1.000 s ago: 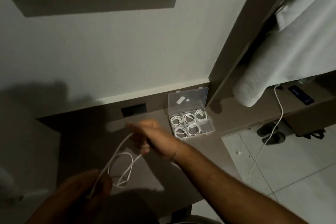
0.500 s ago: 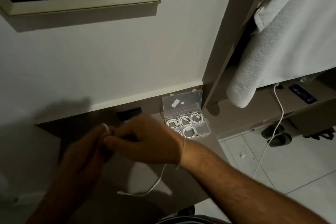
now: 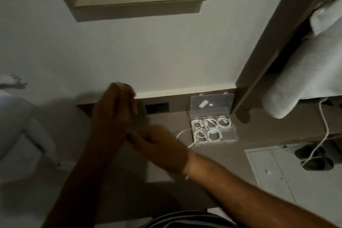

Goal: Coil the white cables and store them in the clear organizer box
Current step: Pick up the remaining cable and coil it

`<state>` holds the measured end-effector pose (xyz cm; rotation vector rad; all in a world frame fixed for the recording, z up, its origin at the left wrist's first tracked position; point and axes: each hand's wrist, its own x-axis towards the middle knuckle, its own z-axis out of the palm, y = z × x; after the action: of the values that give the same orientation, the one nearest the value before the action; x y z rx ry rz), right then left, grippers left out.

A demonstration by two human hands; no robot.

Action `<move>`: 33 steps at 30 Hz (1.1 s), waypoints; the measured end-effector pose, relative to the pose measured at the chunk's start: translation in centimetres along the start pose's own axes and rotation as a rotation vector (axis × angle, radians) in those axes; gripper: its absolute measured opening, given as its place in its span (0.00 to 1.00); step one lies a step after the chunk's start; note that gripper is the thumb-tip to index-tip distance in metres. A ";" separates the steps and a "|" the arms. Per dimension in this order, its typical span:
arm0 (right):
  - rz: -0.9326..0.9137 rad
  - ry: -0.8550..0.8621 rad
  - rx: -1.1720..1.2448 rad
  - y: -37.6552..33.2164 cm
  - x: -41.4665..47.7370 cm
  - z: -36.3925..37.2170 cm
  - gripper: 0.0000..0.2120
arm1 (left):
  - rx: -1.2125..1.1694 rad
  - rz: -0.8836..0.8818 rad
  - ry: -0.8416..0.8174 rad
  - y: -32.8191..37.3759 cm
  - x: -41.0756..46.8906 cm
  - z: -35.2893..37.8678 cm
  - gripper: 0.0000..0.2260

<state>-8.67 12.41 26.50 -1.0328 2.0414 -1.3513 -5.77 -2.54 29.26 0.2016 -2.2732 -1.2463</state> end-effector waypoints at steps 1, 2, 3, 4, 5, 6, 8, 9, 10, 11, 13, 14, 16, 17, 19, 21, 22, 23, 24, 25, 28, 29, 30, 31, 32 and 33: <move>-0.019 -0.005 -0.124 -0.4 0.1 -1.5 0.23 | 0.007 -0.006 -0.053 0.6 0.0 0.8 0.13; -0.026 0.015 -0.212 -0.6 0.5 -3.3 0.24 | 0.006 -0.016 -0.106 0.3 -0.3 1.1 0.14; -0.033 0.057 -0.240 -1.1 0.9 -5.2 0.24 | -0.048 -0.026 -0.148 0.1 -0.8 1.3 0.14; -0.066 0.096 -0.240 -1.8 1.4 -6.9 0.22 | -0.141 -0.050 -0.179 -0.2 -1.5 1.3 0.15; -0.100 0.125 -0.221 -2.7 1.7 -7.9 0.21 | -0.267 -0.088 -0.233 -0.2 -2.3 1.4 0.16; -0.127 0.143 -0.201 -3.4 2.0 -8.4 0.21 | -0.378 -0.159 -0.305 0.1 -2.9 1.4 0.18; -0.142 0.205 -0.147 -3.8 3.2 -8.2 0.24 | -0.619 -0.346 -0.433 0.9 -3.5 1.6 0.25; -0.118 0.255 -0.109 -3.4 4.2 -7.6 0.28 | -0.765 -0.393 -0.489 1.2 -3.4 1.6 0.26; -0.077 0.298 -0.047 -2.8 5.1 -6.9 0.29 | -0.907 -0.372 -0.532 1.4 -3.3 1.4 0.24; -0.015 0.309 0.038 -1.9 5.8 -6.0 0.28 | -1.027 -0.322 -0.546 1.6 -2.9 1.3 0.20; 0.115 0.225 0.159 -0.3 5.5 -3.5 0.19 | -1.169 -0.239 -0.461 2.1 -1.9 1.1 0.16; 0.151 0.169 0.189 0.6 4.5 -2.0 0.17 | -1.179 -0.218 -0.367 2.1 -1.3 1.0 0.15; 0.198 0.049 0.241 1.6 1.5 -0.1 0.22 | -1.042 -0.191 -0.123 1.5 0.1 0.7 0.15; 0.198 0.011 0.231 1.6 0.0 0.0 0.24 | -0.904 -0.179 -0.028 1.1 0.7 0.6 0.14; 0.134 -0.019 0.087 0.4 -1.4 -1.9 0.25 | -0.627 -0.178 0.022 0.3 1.2 0.7 0.13; 0.012 0.012 -0.114 -2.0 -1.3 -5.1 0.26 | -0.416 -0.171 -0.115 0.2 0.6 1.5 0.12; -0.043 0.053 -0.186 -3.3 -0.7 -6.8 0.27 | -0.364 -0.157 -0.196 0.5 0.2 2.0 0.13; -0.089 0.120 -0.230 -4.4 0.1 -8.2 0.28 | -0.372 -0.161 -0.255 0.8 -0.3 2.5 0.16; -0.128 0.197 -0.253 -5.4 1.0 -9.4 0.30 | -0.449 -0.203 -0.304 1.2 -0.6 2.7 0.20; -0.161 0.269 -0.264 -5.8 2.2 -10.3 0.31 | -0.578 -0.265 -0.351 1.7 -0.8 2.8 0.23; -0.114 0.398 -0.101 -4.4 6.3 -10.3 0.31 | -0.979 -0.336 -0.488 2.6 -0.7 2.3 0.26; -0.055 0.410 0.001 -3.4 7.1 -9.4 0.31 | -1.069 -0.302 -0.512 2.8 -0.4 2.1 0.22; 0.007 0.393 0.090 -2.2 7.6 -8.0 0.30 | -1.141 -0.264 -0.515 2.9 0.0 2.0 0.18; 0.052 0.347 0.130 -0.9 7.4 -6.4 0.28 | -1.208 -0.239 -0.497 3.0 0.5 1.9 0.16; 0.092 0.283 0.103 0.3 6.7 -4.5 0.25 | -1.263 -0.235 -0.450 3.0 1.1 1.8 0.15; 0.107 0.202 0.045 1.3 5.4 -2.6 0.20 | -1.291 -0.241 -0.370 2.8 1.6 1.7 0.15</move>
<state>-14.19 9.84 26.45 -0.7836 2.1665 -1.4898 -7.70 -0.30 31.49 -0.2632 -1.2613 -2.7402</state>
